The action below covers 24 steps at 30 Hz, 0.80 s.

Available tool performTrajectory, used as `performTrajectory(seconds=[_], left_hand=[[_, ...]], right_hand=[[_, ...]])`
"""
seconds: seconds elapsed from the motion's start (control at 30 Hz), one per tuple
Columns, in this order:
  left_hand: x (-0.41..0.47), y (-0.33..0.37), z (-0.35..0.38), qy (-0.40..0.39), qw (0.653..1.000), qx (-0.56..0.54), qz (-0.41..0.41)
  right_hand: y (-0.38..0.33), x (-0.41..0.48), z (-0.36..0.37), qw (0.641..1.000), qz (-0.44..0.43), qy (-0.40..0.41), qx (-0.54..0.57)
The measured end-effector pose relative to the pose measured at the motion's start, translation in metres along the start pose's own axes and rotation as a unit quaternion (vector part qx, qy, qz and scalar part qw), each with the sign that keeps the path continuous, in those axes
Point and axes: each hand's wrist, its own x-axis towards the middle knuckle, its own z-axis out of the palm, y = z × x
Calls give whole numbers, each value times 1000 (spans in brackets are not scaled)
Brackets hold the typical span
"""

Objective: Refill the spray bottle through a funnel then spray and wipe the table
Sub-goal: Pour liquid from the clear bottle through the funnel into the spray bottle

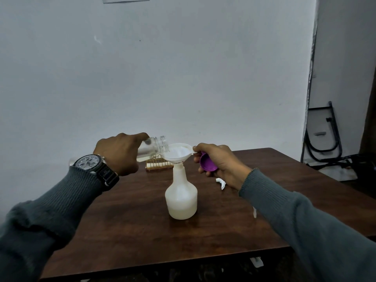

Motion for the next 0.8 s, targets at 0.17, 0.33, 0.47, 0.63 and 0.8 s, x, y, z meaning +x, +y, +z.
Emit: performTrajectory(seconds=[0.17,0.33,0.47,0.63,0.8], left_hand=[[0,2,-1,-4,1000,9,-2],[1,1,-1,-5,1000,8,-1],[0,0,0,-2,1000,6,-1],[0,0,-1,-5,1000,14,-5],[2,1,-2,-7,1000,15,-3]], right_hand=[[0,-1,1,1000,-2,-2,0],[0,-1,-1,1000,0,1,-2],[0,-1,0,1000,-1,0,-3],[0,-1,-1,1000,1,-1,-1],[0,-2,-1,1000,-1,-1,0]])
